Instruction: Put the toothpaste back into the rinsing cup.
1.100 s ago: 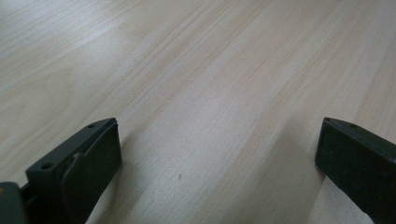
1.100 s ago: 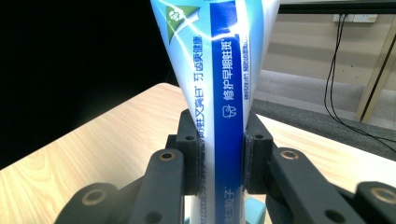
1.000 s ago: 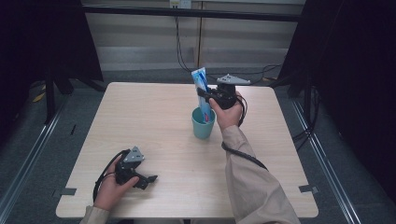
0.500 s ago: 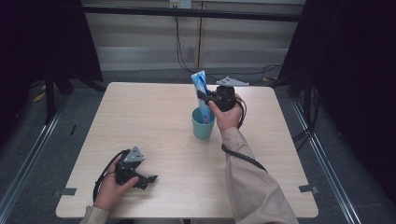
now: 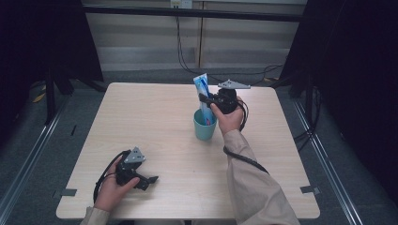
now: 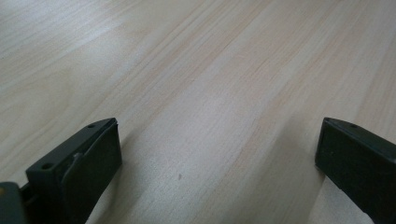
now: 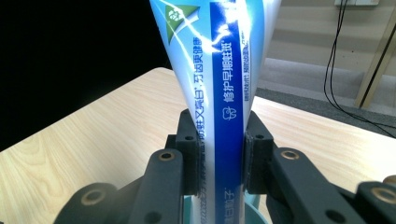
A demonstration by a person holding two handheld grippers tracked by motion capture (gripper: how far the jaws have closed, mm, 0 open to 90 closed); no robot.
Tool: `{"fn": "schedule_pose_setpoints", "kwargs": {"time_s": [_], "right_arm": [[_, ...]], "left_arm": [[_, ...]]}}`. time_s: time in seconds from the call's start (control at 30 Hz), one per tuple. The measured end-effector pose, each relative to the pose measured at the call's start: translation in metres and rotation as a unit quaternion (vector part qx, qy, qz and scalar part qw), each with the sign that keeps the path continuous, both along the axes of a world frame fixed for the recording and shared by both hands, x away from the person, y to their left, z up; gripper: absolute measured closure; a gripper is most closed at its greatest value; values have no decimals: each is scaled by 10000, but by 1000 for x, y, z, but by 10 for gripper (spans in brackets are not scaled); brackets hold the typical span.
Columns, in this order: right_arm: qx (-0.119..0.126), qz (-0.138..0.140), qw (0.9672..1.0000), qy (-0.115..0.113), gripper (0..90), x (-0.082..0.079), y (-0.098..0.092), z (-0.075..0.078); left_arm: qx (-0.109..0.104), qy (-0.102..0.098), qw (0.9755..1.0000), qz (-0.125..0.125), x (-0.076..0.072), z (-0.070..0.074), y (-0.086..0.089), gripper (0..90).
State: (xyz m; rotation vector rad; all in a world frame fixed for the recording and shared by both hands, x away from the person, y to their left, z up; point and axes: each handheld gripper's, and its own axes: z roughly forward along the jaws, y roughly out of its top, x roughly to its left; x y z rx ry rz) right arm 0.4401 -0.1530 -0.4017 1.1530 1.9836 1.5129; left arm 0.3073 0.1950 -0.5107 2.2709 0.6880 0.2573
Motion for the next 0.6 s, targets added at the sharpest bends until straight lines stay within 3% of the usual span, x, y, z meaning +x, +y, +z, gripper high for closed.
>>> {"fn": "schedule_pose_setpoints", "kwargs": {"time_s": [0.6], "right_arm": [[-65, -26, 9999, 77, 726, -1, -1, -7]], "left_arm": [[3, -2, 10000, -2, 0, 0, 0, 1]]}}
